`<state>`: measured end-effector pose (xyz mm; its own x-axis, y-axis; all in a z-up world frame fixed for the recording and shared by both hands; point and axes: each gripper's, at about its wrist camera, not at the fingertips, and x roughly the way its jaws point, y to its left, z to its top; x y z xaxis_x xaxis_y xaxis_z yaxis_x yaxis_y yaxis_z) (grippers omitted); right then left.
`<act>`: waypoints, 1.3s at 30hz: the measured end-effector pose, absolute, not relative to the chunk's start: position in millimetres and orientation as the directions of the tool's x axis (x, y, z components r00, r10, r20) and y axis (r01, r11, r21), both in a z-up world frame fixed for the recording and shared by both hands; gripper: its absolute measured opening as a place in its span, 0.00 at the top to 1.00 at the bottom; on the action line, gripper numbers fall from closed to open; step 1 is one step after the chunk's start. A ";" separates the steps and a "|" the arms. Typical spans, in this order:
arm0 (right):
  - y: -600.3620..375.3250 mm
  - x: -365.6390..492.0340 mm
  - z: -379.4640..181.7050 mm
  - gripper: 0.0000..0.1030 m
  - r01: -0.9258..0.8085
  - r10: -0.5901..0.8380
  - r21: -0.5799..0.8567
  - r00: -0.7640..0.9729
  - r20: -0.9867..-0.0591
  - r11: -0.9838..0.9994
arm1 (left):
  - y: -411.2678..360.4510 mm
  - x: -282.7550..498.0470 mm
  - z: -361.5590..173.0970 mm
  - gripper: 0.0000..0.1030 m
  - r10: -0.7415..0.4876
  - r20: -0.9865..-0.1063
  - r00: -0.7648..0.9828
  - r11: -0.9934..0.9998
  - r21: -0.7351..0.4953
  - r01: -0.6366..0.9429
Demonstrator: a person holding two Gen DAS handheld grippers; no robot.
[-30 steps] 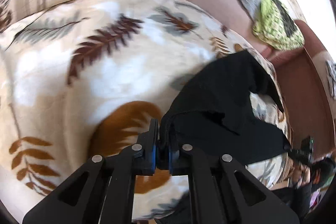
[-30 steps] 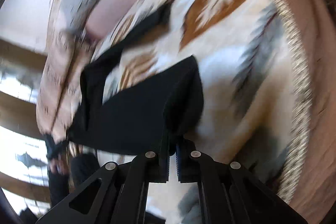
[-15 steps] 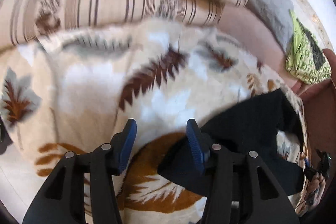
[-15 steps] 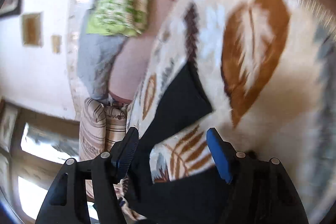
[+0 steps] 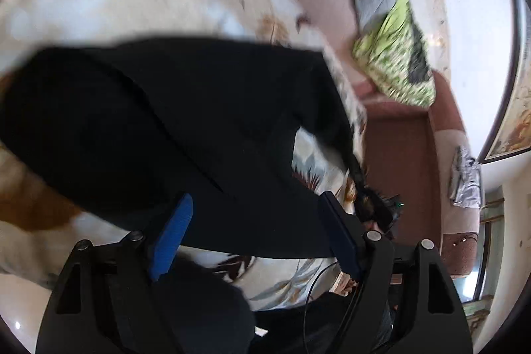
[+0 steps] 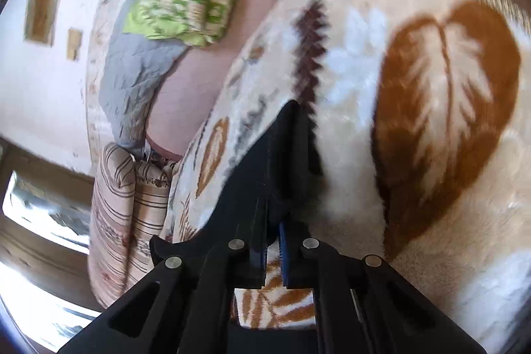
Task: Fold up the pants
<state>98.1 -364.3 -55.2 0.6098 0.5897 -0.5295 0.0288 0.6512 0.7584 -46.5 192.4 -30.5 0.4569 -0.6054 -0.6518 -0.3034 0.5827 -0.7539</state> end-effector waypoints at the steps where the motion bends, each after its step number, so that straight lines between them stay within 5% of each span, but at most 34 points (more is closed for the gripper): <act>1: -363.8 94.3 -47.5 0.96 0.005 0.581 0.747 0.625 -0.522 0.665 | 185.8 -37.5 -37.9 0.25 -0.616 -0.656 0.436 0.577 -0.752 -0.318; 8: -359.7 72.1 -5.6 0.96 -0.100 0.551 0.695 0.693 -0.465 0.712 | 185.4 -6.3 -69.6 0.23 -0.636 -0.648 0.420 0.507 -0.761 -0.405; 9: -360.7 69.5 -2.9 0.96 -0.105 0.548 0.690 0.697 -0.462 0.716 | 187.3 -6.9 -68.4 0.40 -0.639 -0.636 0.432 0.493 -0.770 -0.405; 11: -363.5 64.2 2.8 0.96 -0.113 0.539 0.681 0.708 -0.455 0.723 | 191.0 -10.2 -65.5 0.95 -0.641 -0.625 0.445 0.490 -0.780 -0.389; 16: -367.9 44.9 21.2 0.97 -0.150 0.534 0.666 0.734 -0.419 0.730 | 208.4 -34.5 -37.4 0.97 -0.583 -0.618 0.528 0.532 -0.781 -0.327; 25: -389.9 -33.9 45.5 0.97 -0.225 0.550 0.670 0.771 -0.321 0.707 | 290.6 -70.8 33.5 0.97 -0.430 -0.432 0.793 0.511 -0.841 -0.181; 32: -403.8 -11.5 16.0 0.97 -0.103 0.563 0.787 0.756 -0.335 0.608 | 295.8 -8.4 34.9 0.97 -0.317 -0.498 0.807 0.648 -0.735 -0.199; 39: -392.9 -11.7 8.4 0.97 -0.038 0.524 0.821 0.786 -0.327 0.569 | 311.4 18.0 18.1 1.00 -0.258 -0.490 0.833 0.601 -0.756 -0.259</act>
